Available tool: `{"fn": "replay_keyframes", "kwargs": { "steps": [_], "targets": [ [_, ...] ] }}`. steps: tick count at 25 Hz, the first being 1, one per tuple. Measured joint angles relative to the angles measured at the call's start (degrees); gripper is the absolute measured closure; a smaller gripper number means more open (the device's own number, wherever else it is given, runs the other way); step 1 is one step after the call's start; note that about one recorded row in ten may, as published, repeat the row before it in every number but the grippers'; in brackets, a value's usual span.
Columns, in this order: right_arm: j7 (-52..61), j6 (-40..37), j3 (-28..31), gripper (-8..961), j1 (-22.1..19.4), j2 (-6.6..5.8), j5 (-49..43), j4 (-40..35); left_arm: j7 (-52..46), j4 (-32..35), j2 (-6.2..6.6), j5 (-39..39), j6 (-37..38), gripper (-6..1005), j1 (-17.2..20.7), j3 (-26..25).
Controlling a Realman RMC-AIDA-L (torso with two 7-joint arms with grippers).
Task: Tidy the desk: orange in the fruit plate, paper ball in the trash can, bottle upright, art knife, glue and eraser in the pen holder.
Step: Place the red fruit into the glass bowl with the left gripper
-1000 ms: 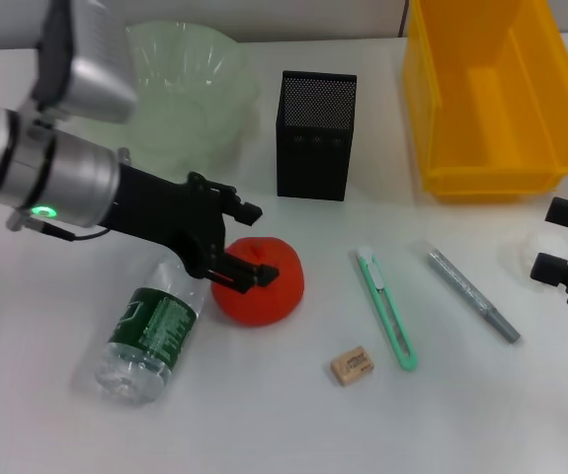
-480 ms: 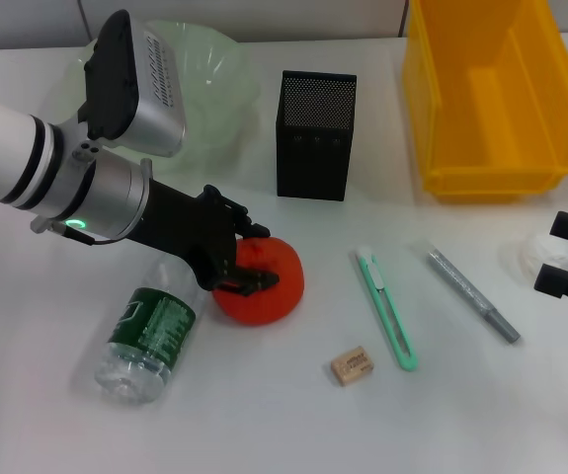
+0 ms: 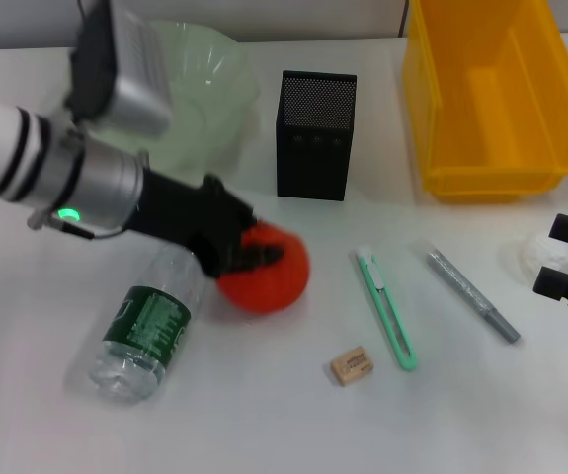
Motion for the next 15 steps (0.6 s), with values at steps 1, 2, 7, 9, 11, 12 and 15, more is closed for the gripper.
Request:
{"fn": "replay_keyframes", "kwargs": {
  "steps": [1, 2, 7, 9, 11, 12, 15],
  "targets": [
    [0.0, 0.0, 0.0, 119, 0.0, 0.00, 0.0, 0.0, 0.0, 0.0, 0.00, 0.0, 0.0, 687, 0.0, 0.0],
    [0.0, -0.1, 0.0, 119, 0.0, 0.00, 0.1, 0.0, -0.2, 0.9, 0.10, -2.4, 1.2, 699, 0.4, -1.9],
    [0.1, 0.0, 0.1, 118, -0.1, 0.21, 0.1, 0.0, 0.0, 2.1, 0.44, -12.6, 3.9, 762, 1.0, -15.1],
    [0.1, 0.0, 0.1, 118, -0.1, 0.30, 0.1, 0.1, 0.1, 1.4, 0.33, -14.2, 1.3, 805, 1.0, -20.3],
    [0.1, 0.0, 0.1, 118, 0.0, 0.31, 0.2, 0.5, 0.2, -0.7, 0.28, -16.1, -4.7, 779, 1.0, -23.8],
    [0.1, 0.0, 0.1, 118, 0.1, 0.32, 0.2, 0.9, 0.3, -1.8, 0.35, -17.0, -8.1, 767, 1.1, -24.4],
    [0.1, 0.0, 0.1, 118, 0.2, 0.35, 0.2, 1.9, 1.7, -5.6, 0.29, -18.1, -19.4, 728, 0.9, -23.8]
  ]
}}
